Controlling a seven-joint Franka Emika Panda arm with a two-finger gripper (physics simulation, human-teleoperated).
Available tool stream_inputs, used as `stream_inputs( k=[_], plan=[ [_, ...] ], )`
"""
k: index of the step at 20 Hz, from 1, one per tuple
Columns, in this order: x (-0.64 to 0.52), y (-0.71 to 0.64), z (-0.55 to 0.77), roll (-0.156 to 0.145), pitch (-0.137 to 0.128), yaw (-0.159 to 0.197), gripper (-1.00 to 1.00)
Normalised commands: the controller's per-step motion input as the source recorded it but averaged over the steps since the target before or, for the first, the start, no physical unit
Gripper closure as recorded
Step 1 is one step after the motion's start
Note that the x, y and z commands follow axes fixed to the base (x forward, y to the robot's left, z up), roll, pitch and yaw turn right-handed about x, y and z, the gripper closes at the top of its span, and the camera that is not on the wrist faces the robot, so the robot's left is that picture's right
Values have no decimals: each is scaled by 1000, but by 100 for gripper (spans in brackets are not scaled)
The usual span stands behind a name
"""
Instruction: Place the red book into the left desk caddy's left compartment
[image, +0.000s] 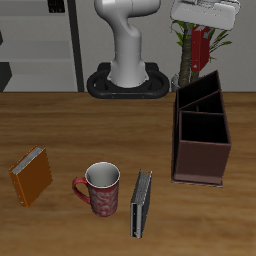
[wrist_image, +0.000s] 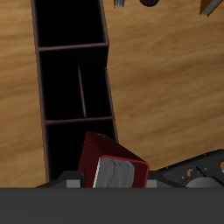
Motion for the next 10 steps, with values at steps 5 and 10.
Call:
stream_inputs(
  k=[5, 10],
  plan=[
    [17, 162, -122, 18, 0, 6, 100],
    [54, 80, -20, -14, -40, 20, 100]
  ],
)
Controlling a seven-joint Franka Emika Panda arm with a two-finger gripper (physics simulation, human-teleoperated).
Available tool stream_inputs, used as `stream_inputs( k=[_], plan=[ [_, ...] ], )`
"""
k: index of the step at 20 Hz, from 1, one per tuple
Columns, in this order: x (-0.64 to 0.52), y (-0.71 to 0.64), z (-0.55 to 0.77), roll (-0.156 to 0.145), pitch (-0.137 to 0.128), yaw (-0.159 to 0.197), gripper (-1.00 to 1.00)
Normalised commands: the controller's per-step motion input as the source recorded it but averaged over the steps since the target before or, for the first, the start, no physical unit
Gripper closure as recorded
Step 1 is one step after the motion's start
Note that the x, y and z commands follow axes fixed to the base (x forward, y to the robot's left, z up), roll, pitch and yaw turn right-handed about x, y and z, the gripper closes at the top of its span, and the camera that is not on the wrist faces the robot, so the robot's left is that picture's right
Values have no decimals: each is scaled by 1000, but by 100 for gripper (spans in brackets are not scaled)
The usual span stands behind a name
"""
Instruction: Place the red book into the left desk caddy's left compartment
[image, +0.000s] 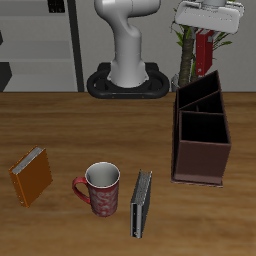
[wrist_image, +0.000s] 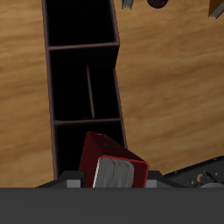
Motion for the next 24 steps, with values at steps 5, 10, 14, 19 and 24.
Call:
stream_inputs(
  k=[5, 10, 14, 19, 24],
  plan=[
    [37, 48, -84, 5, -11, 2, 100],
    [30, 61, -188, -12, -20, 3, 100],
    [45, 92, -206, 5, 4, 10, 100],
    [22, -17, -118, -10, 2, -12, 100],
    [-47, 6, -84, 6, -7, 7, 100]
  ],
)
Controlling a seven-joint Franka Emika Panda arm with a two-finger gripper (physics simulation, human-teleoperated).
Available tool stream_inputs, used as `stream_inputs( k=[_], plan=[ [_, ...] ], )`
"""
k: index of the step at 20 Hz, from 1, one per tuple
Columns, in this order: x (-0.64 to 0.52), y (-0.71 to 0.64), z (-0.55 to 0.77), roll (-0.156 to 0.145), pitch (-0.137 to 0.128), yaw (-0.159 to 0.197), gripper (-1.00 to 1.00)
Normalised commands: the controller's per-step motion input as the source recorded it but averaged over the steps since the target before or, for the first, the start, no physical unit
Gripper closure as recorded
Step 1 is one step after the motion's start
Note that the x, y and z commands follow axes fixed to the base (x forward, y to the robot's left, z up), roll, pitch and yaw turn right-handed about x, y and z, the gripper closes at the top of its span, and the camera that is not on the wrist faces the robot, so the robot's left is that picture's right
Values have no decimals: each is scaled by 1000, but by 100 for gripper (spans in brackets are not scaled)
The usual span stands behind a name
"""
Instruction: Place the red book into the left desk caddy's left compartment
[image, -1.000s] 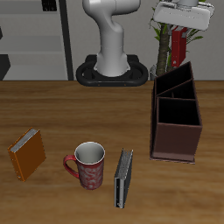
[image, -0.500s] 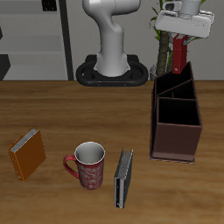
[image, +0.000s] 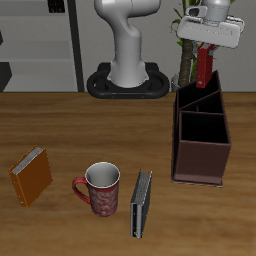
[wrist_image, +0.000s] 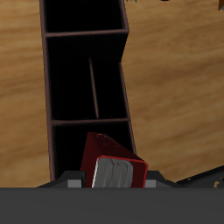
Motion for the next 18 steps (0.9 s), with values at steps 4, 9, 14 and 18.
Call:
stream_inputs(
  k=[4, 9, 14, 18],
  plan=[
    [6, -21, -78, -18, -1, 0, 100],
    [28, 38, -100, 0, -7, 13, 100],
    [49, 85, -130, 7, -8, 8, 100],
    [94, 171, -227, 46, 25, 46, 100]
  ],
)
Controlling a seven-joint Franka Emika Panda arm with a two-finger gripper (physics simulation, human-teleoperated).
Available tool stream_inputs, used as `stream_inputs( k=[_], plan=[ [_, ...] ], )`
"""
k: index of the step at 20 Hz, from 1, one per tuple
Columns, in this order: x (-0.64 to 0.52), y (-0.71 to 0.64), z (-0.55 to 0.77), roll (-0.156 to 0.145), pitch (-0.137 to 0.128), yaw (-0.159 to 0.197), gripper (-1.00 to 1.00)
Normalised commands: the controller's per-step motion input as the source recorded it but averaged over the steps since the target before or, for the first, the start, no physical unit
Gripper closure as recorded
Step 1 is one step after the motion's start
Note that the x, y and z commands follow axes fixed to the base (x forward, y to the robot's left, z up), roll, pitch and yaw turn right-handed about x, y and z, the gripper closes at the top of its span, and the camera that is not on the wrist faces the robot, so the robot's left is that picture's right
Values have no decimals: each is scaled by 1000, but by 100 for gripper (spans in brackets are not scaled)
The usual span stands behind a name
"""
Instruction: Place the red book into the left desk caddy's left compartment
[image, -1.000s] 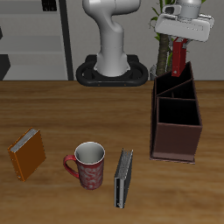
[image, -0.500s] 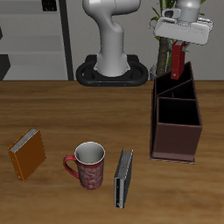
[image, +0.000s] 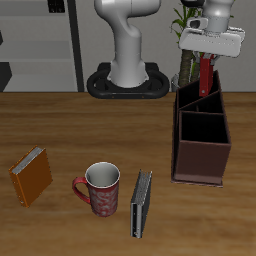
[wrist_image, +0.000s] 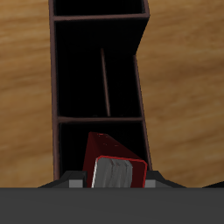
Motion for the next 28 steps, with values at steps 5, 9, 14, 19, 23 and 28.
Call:
stream_inputs(
  k=[5, 9, 14, 19, 23, 28],
  plan=[
    [39, 55, -115, 13, 3, 6, 100],
    [93, 27, -154, 7, 10, 19, 100],
    [70, -48, -124, -8, 19, -9, 100],
    [49, 23, -158, 6, 21, 4, 100],
    [-41, 132, -145, 29, -10, 17, 100],
    [-38, 80, -194, 14, -4, 7, 100]
  ],
)
